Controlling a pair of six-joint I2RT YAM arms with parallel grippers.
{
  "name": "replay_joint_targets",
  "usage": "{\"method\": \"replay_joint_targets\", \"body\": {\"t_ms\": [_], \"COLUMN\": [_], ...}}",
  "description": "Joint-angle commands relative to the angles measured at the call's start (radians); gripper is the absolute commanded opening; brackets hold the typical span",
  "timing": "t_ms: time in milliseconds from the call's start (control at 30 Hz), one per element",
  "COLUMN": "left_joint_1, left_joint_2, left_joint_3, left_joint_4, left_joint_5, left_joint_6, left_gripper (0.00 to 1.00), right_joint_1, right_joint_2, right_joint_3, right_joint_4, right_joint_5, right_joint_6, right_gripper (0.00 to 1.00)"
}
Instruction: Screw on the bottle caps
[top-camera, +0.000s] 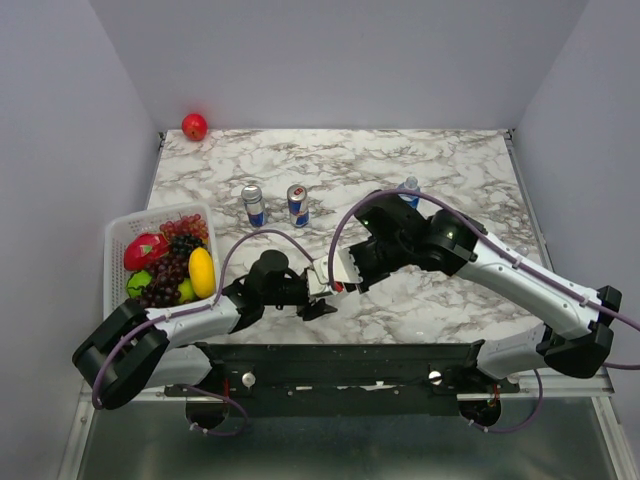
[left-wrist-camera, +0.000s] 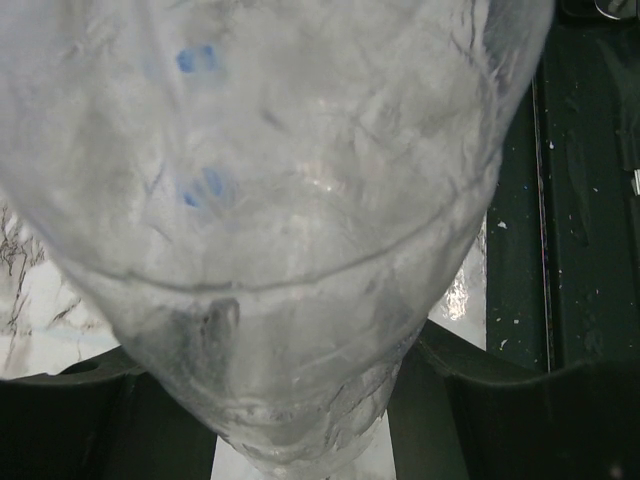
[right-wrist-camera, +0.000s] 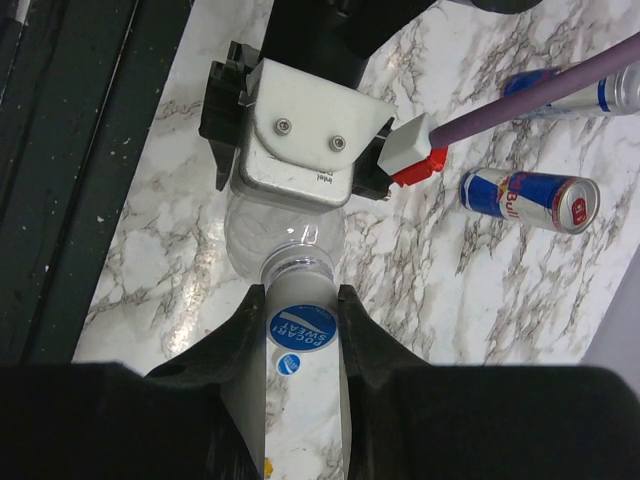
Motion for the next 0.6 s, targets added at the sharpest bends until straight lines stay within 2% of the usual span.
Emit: {"method": "replay_joint_targets", "body": {"t_ms": [0,133,267,367,567], "left_joint_1": [0.000,0.001,0.001,0.001,0.001], "left_joint_2": [-0.044,-0.047,-0.057,-0.067,-0.083], "left_joint_3": [0.072,0.078,0.052,0.020,-0.020], "left_joint_4": [0.074,0.066,0.136,0.251,0.429], "left_joint_5": [0.063,0.043,-0.012,-0.076,-0.159], "left_joint_6": [0.058,0.133,0.177,0.128,-0.084], "left_gripper": [0.00,0.00,0.00,0.00,0.00], "right_joint_1": [0.004,0.003,0.001,-0.013,-0.055], "right_joint_2": [0.034,0.097,0.137,0.149,0.177], "right_joint_3": [-0.014,0.043,0.061,0.050,0.069], "right_joint_4": [-0.070,-0.164,-0.182,-0.127,-0.037], "right_joint_5": [-0.086,-0.086,-0.071,-0.052,-0.032], "right_joint_6": [0.000,-0.046,-0.028,0.081,0.339], "right_gripper": [0.20,0.21,0.20,0.21,0.19]}}
